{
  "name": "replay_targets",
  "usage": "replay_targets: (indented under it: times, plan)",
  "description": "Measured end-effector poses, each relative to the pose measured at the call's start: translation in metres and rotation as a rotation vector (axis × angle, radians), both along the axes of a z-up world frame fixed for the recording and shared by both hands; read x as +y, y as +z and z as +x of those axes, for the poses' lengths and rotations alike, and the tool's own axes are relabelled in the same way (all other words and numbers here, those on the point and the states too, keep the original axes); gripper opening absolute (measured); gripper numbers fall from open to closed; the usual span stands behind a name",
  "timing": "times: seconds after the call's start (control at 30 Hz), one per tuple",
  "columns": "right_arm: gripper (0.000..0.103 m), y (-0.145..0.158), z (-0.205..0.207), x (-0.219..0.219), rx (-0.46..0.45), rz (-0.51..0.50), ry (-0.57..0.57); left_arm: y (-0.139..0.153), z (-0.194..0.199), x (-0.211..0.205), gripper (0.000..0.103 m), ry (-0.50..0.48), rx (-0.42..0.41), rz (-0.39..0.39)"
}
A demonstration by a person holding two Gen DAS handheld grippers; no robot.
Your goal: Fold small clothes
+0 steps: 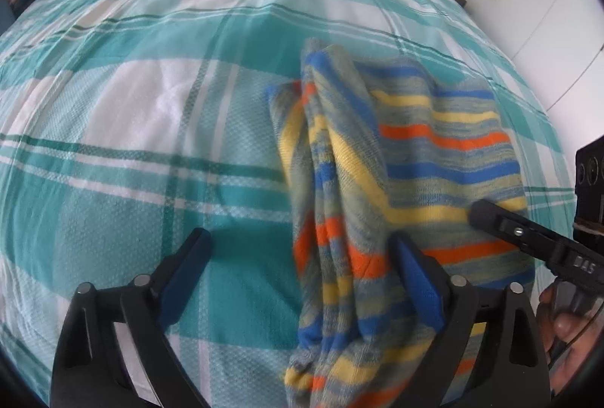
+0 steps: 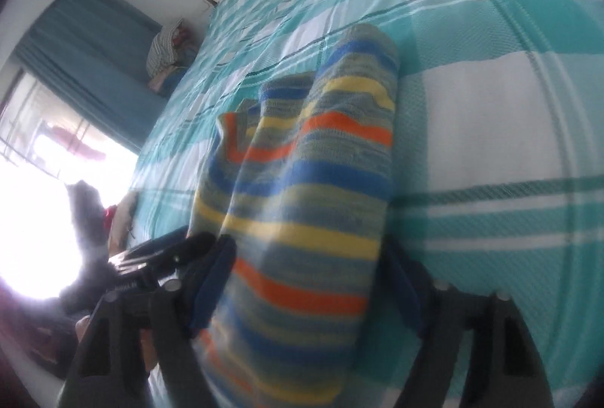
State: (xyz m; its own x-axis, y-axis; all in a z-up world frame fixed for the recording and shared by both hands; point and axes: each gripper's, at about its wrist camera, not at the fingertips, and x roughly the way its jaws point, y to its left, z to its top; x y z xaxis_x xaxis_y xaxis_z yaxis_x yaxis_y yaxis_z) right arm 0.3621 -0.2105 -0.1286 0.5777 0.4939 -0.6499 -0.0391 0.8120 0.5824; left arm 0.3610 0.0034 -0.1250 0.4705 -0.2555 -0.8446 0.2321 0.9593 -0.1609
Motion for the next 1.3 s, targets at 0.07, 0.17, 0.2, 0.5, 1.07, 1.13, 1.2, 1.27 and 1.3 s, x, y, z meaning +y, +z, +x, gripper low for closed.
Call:
replay_targets:
  times: [0.07, 0.17, 0.2, 0.5, 1.07, 1.13, 1.2, 1.27, 1.3]
  plan:
    - [0.035, 0.003, 0.005, 0.015, 0.000, -0.100, -0.011, -0.002, 0.000, -0.005, 0.021, -0.038, 0.025, -0.050]
    - [0.028, 0.022, -0.002, 0.036, -0.068, -0.223, -0.001, 0.012, -0.009, -0.006, 0.015, -0.020, -0.031, -0.032]
    - [0.027, 0.030, -0.007, 0.040, -0.099, -0.240, 0.006, 0.021, -0.014, -0.004, 0.014, -0.019, -0.050, -0.044]
    - [0.026, 0.116, -0.032, 0.042, -0.313, -0.192, 0.044, 0.110, -0.040, 0.014, 0.024, -0.020, -0.205, -0.105]
    - [0.089, 0.081, -0.181, 0.013, -0.118, -0.613, -0.059, 0.099, -0.214, -0.008, 0.100, 0.165, -0.451, 0.328]
    - [0.091, 0.102, -0.211, 0.020, -0.157, -0.601, -0.069, 0.115, -0.233, -0.007, 0.101, 0.182, -0.426, 0.328]
    - [0.094, 0.121, -0.234, 0.030, -0.189, -0.602, -0.085, 0.127, -0.248, -0.005, 0.102, 0.186, -0.367, 0.310]
    - [0.095, 0.135, -0.258, 0.042, -0.208, -0.604, -0.084, 0.135, -0.264, -0.001, 0.102, 0.175, -0.333, 0.250]
    - [0.095, 0.140, -0.266, 0.047, -0.212, -0.610, -0.086, 0.139, -0.272, 0.001, 0.102, 0.179, -0.332, 0.229]
